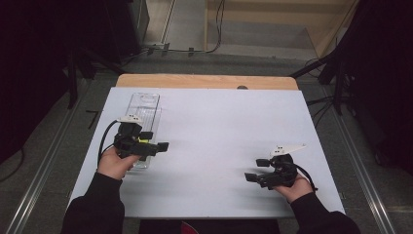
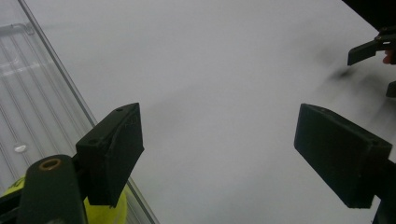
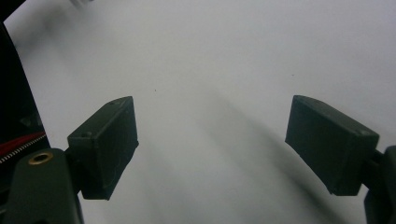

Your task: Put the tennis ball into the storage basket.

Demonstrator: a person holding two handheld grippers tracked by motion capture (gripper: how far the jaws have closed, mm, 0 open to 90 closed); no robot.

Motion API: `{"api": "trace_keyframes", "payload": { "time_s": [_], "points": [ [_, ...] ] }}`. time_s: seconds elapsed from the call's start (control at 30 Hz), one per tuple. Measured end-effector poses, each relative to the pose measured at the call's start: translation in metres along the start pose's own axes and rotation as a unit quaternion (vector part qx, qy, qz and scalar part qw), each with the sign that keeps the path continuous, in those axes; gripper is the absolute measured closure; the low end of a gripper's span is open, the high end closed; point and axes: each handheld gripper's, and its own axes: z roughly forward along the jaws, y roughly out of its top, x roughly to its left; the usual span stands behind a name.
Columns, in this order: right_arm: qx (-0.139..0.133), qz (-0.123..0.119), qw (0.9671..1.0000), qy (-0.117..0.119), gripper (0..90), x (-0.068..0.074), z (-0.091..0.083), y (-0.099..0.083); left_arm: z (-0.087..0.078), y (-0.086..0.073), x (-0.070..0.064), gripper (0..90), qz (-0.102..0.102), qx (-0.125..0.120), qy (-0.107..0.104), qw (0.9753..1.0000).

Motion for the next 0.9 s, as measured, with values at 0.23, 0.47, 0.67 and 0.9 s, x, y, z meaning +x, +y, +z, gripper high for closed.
{"api": "trace_keyframes", "payload": {
  "time_s": [0.23,0.47,0.67,0.9],
  "points": [
    [0.000,0.000,1.0000,0.000,15.0,-0.001,0.000,0.000,0.004,-0.006,-0.004,16.2,-0.001,-0.010,-0.011,0.9999],
    [0.000,-0.002,1.0000,0.001,14.9,-0.001,-0.001,0.000,0.006,-0.011,-0.009,16.2,0.006,-0.008,-0.016,0.9998],
    [0.000,-0.003,1.0000,0.002,14.9,0.000,0.000,0.000,0.008,-0.018,-0.012,16.2,0.005,-0.010,-0.019,0.9998],
    [0.000,-0.003,1.0000,0.002,14.9,-0.001,0.000,0.001,0.010,-0.027,-0.018,16.2,0.019,-0.012,-0.024,0.9995]
  ]
}}
